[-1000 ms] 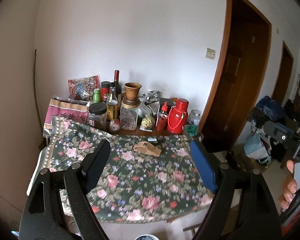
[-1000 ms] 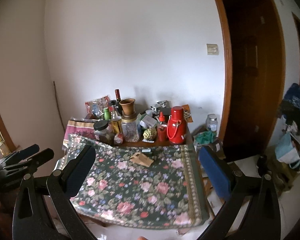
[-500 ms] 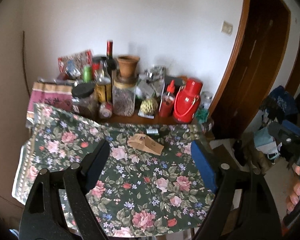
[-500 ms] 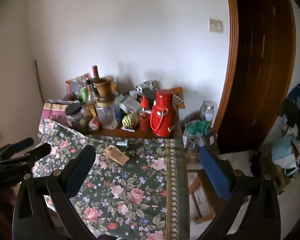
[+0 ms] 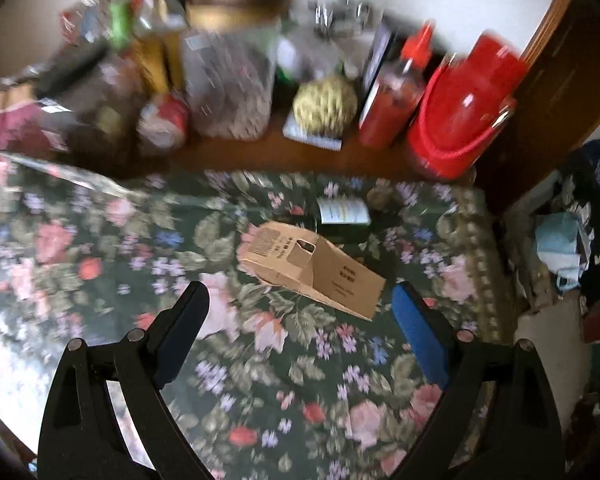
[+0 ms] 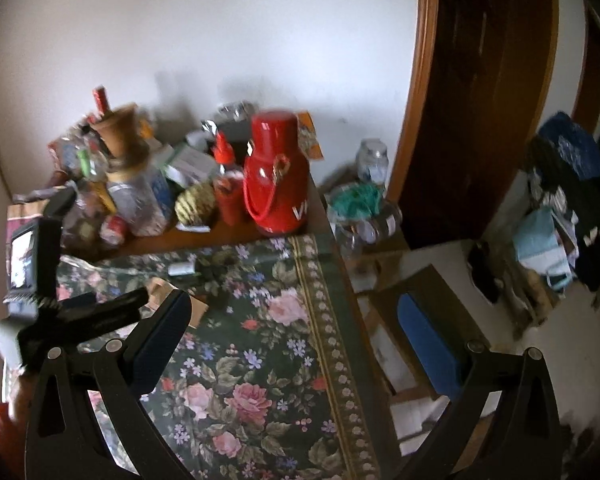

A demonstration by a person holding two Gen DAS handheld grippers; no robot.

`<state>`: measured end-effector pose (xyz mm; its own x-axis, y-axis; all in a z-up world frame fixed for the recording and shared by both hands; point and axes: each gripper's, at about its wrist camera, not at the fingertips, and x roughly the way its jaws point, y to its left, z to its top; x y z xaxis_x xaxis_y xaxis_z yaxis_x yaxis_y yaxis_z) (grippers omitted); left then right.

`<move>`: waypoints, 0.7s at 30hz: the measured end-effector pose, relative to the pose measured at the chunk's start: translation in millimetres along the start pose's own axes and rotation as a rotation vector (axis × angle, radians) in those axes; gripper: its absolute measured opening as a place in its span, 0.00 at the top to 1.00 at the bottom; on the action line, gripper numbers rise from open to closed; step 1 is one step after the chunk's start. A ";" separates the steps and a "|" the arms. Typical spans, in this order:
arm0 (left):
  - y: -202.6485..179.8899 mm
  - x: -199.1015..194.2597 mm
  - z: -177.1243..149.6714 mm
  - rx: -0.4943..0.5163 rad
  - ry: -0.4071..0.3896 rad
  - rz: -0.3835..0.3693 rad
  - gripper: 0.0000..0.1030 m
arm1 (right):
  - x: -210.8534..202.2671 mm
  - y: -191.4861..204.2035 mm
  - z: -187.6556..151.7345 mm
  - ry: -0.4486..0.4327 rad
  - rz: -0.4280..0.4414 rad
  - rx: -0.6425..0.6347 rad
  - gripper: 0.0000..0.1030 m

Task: Collect trash
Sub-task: 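Grasp the brown paper cup sleeve with the left tool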

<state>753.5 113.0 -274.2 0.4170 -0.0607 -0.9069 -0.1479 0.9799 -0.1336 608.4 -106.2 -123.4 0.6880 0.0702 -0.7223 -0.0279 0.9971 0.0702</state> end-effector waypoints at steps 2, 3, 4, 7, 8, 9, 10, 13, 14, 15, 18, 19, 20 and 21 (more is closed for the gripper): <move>0.3 23.2 6.5 -0.028 0.043 0.004 0.10 | 10.2 -0.8 -3.1 0.022 -0.001 0.015 0.01; 0.8 33.1 9.2 -0.052 0.054 0.010 0.10 | 15.5 -2.3 -5.7 0.036 -0.001 0.025 0.01; 1.6 40.8 11.8 -0.076 0.058 0.018 0.10 | 21.1 -4.5 -8.5 0.053 -0.004 0.032 0.01; 3.6 60.1 18.0 -0.149 0.072 0.046 0.10 | 34.6 -8.7 -14.2 0.093 -0.015 0.036 0.01; 4.2 66.5 19.0 -0.171 0.086 0.051 0.10 | 38.7 -11.2 -16.2 0.107 -0.021 0.035 0.01; 4.7 73.8 18.6 -0.195 0.101 0.067 0.10 | 41.9 -13.2 -18.1 0.118 -0.027 0.034 0.01; 5.2 78.5 17.4 -0.207 0.110 0.084 0.10 | 44.4 -14.9 -19.2 0.127 -0.032 0.032 0.01; 3.7 80.2 12.6 -0.195 0.082 0.134 0.10 | 52.2 -17.6 -20.8 0.146 -0.038 0.028 0.01; 2.8 78.1 9.7 -0.170 0.071 0.150 0.10 | 54.1 -17.4 -21.3 0.150 -0.035 0.028 0.01; 3.1 76.9 7.0 -0.145 0.069 0.155 0.10 | 56.8 -17.0 -21.7 0.155 -0.029 0.028 0.01; 10.3 74.8 -1.5 -0.085 0.077 0.157 0.10 | 65.0 -12.2 -20.9 0.170 0.004 0.022 0.01; 15.1 73.3 -4.7 -0.077 0.077 0.157 0.10 | 68.7 -8.5 -20.1 0.176 0.017 0.015 0.01; 20.7 71.9 -10.0 -0.073 0.077 0.156 0.11 | 72.2 -3.7 -18.9 0.179 0.030 0.005 0.01; 28.5 69.1 -13.6 -0.072 0.076 0.153 0.16 | 74.6 0.2 -18.8 0.180 0.037 -0.002 0.01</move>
<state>765.9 134.1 -346.1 0.3160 0.0714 -0.9461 -0.2695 0.9628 -0.0174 646.1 -100.3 -190.2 0.5457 0.1107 -0.8306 -0.0528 0.9938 0.0978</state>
